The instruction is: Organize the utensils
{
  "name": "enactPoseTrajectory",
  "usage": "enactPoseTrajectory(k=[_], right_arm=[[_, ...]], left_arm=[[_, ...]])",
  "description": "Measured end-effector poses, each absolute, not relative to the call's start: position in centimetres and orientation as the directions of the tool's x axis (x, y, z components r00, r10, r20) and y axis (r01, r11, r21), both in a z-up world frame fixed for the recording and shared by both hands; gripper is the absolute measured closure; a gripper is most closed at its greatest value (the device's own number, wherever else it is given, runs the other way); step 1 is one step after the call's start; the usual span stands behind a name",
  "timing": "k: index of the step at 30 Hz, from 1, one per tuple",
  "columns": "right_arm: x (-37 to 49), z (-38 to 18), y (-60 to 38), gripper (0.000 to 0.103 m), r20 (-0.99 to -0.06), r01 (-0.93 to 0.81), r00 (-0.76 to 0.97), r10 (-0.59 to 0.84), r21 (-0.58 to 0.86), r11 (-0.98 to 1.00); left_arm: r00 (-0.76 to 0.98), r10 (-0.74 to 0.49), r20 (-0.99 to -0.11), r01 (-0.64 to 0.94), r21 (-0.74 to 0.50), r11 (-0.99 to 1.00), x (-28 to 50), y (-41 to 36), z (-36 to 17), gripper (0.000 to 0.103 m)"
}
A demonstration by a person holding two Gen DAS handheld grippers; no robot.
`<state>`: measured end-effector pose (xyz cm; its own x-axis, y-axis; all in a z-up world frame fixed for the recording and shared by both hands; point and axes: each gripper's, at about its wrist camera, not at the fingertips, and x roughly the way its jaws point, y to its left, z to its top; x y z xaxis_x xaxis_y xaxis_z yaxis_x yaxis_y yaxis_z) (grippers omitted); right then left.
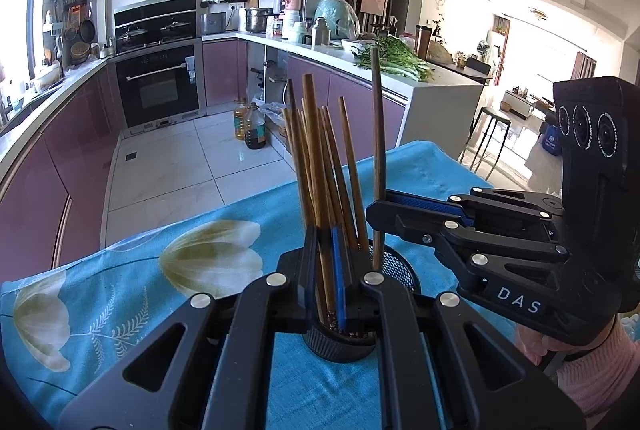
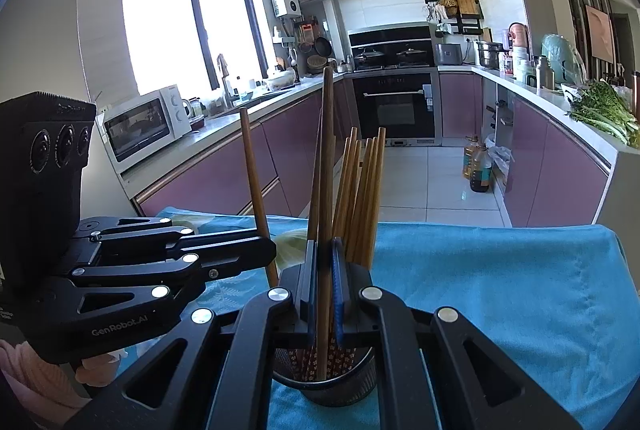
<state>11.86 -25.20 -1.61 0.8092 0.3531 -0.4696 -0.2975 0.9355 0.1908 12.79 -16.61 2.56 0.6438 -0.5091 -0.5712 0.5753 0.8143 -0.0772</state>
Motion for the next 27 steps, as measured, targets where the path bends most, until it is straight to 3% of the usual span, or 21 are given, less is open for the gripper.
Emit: enactPoseTrajectory(k=[19, 22, 25, 27], right_arm=[[12.9, -2.2, -25.6, 0.096, -0.489, -0.266, 0.801, 0.347, 0.229, 0.937], [12.7, -2.3, -25.5, 0.093, -0.492, -0.266, 0.799, 0.345, 0.227, 0.937], [12.1, -2.4, -25.2, 0.073, -0.490, -0.269, 0.799, 0.349, 0.226, 0.936], [11.5, -2.4, -25.0, 0.068, -0.485, -0.276, 0.801, 0.351, 0.220, 0.936]], left_arm=[[0.612, -0.492, -0.619, 0.572, -0.083, 0.816, 16.0, -17.0, -0.6, 0.093], [0.621, -0.490, -0.612, 0.562, -0.087, 0.822, 15.8, -16.5, -1.0, 0.079], [0.644, -0.482, -0.594, 0.540, -0.093, 0.837, 15.4, -15.3, -1.1, 0.067], [0.668, -0.473, -0.575, 0.521, -0.092, 0.848, 14.9, -14.3, -0.9, 0.052]])
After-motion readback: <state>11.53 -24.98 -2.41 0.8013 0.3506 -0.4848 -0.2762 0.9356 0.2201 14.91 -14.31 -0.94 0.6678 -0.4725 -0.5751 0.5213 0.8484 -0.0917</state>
